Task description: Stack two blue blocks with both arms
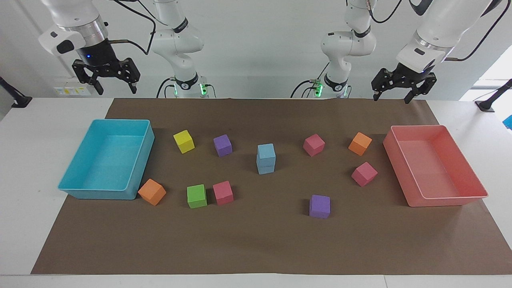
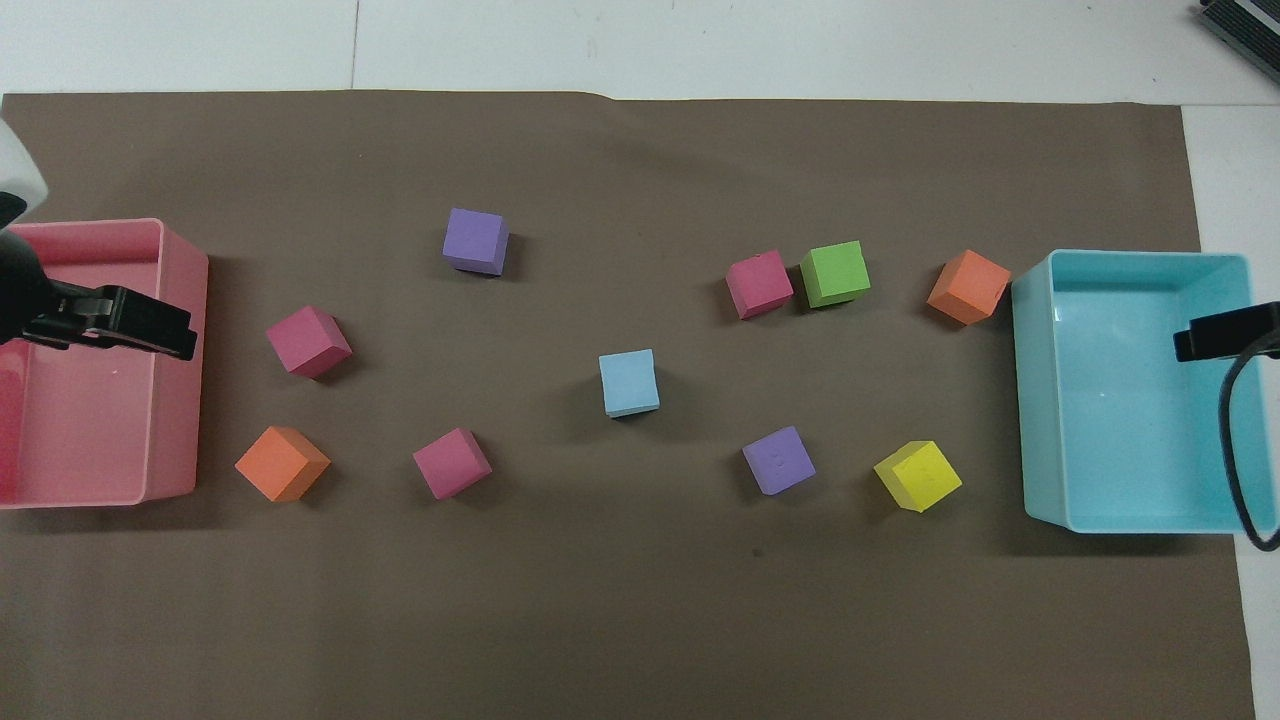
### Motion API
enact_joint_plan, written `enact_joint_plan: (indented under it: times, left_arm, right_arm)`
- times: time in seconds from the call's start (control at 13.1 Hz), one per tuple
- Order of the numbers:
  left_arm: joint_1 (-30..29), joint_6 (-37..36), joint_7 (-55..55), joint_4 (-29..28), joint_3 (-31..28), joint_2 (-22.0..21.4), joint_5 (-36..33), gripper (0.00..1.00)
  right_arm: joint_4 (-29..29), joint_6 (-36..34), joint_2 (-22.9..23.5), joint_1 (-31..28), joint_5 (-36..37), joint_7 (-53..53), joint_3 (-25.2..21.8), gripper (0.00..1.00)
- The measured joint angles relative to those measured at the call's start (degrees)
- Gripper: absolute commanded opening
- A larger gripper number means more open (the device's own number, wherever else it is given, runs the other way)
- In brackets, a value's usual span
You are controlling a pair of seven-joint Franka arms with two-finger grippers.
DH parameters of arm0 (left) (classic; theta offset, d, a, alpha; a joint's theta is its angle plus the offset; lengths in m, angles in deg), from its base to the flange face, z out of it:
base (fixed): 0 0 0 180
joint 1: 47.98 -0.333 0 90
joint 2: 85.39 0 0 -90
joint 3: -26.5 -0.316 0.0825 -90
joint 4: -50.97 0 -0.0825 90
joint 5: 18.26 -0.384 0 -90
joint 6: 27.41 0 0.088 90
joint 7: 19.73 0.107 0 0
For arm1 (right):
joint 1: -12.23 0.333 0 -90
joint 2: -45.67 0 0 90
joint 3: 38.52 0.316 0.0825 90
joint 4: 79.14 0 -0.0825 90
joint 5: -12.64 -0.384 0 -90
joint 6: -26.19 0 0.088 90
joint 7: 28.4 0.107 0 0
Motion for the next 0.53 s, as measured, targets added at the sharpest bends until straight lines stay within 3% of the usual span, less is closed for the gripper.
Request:
enact_joint_plan:
  times: [0.53]
  left_arm:
    - [0.01,0.33,0.0,-0.06,-0.11,-0.02,0.0,1.0]
  right_arm:
    - [0.36,-1.03,-1.0,0.0,0.21,0.01,-0.04,1.0]
